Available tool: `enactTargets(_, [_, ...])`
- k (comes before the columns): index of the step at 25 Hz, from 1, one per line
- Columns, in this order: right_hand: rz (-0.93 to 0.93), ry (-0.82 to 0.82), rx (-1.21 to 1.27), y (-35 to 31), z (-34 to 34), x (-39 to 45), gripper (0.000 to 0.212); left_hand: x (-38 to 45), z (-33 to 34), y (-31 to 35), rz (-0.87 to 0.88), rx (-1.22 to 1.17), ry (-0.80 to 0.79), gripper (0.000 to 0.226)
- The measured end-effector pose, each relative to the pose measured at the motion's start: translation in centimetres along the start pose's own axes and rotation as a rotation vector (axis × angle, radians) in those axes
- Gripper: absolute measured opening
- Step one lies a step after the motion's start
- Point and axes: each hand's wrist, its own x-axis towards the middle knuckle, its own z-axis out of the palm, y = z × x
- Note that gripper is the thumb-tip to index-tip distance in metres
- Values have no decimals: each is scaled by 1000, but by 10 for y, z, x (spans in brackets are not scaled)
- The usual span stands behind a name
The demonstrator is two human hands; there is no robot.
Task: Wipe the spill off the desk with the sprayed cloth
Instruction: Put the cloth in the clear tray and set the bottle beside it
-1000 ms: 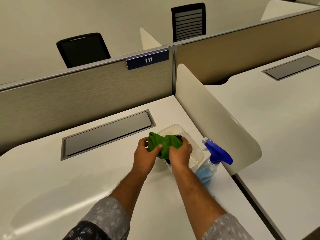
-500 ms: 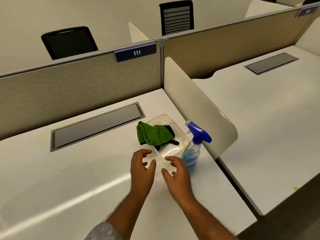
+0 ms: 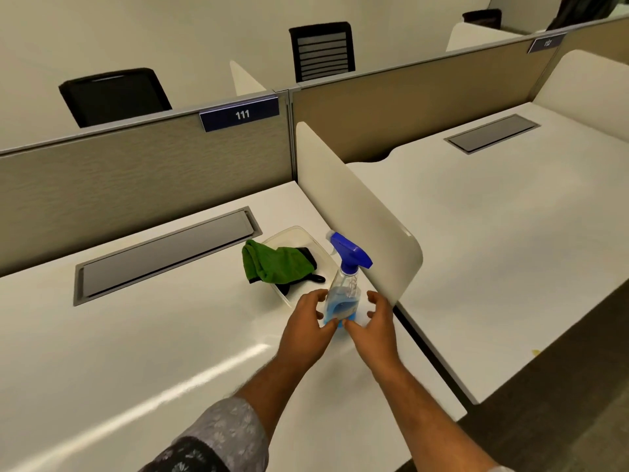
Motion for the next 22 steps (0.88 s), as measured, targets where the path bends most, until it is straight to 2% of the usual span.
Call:
enactTargets(1, [-8,-69,-20,0,-2,8,82,2,1,1,18,2,-13,61])
enactTargets(3, [-47,-159,-37,0,-5,19,81,4,2,3,25,-4,-14,54])
enactTargets(8, [-156,-153,-23,3,-14,18,67,2,-1,9,-45,-4,31,51])
enactTargets(13, [-299,-149,-27,-24,-22,7,61,-14,-23,12,29,-89,140,53])
enactTargets(18, [-361,-153,-27,-70,-2,20,62,-1,-58,17,111,-82,259,48])
enactTargets(22, [-362,-172,-83,-81,24,35,64,20,-72,9,77,-4,269,46])
